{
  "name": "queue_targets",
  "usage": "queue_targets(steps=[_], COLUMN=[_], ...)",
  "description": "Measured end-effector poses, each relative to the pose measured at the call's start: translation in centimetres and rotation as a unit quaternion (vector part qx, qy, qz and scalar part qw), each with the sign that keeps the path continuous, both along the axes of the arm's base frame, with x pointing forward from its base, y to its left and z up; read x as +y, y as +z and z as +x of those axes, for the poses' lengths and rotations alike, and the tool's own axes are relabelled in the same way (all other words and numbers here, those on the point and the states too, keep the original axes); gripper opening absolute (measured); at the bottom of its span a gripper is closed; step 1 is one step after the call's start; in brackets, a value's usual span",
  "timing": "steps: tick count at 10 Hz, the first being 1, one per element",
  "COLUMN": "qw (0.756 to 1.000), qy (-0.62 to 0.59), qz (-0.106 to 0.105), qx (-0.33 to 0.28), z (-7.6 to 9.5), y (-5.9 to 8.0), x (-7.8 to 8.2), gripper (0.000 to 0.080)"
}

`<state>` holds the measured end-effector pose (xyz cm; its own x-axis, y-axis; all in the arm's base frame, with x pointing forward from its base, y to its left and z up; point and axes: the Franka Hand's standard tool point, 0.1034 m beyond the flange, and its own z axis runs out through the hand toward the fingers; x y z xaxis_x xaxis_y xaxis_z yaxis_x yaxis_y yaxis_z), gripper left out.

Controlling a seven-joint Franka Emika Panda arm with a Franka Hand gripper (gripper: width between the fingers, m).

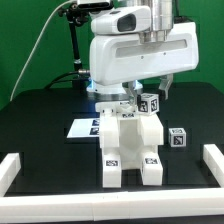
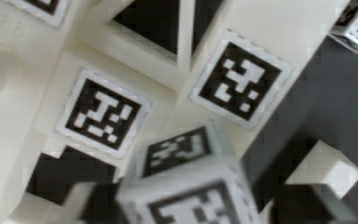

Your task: Assemble chair

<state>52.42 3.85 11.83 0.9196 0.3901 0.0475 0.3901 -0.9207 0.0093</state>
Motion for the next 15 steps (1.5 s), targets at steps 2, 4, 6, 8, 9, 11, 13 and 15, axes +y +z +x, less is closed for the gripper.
queue_targets(steps=[2, 4, 6, 8, 9, 11, 13, 15], qw=[0.998, 0.991, 0.980, 0.964, 0.950, 0.917, 0.911, 0.917], qy=[-0.066, -0.132, -0.197, -0.265, -0.311, -0.398, -0.411, -0.397], qz=[0.003, 0.007, 0.010, 0.013, 0.016, 0.026, 0.027, 0.026], qx=[0.001, 0.001, 0.002, 0.001, 0.001, 0.004, 0.005, 0.005], z=[0.00, 0.00, 0.00, 0.08, 0.09, 0.10, 0.08, 0.08], y=[-0.01, 0.00, 0.00, -0.02, -0.02, -0.04, -0.06, -0.06], x=[0.00, 0.01, 0.03, 0.00, -0.01, -0.11, -0.03, -0.04], gripper=[0.0284, 0.0284, 0.0284, 0.0284, 0.0284, 0.0284, 0.0473, 0.0608])
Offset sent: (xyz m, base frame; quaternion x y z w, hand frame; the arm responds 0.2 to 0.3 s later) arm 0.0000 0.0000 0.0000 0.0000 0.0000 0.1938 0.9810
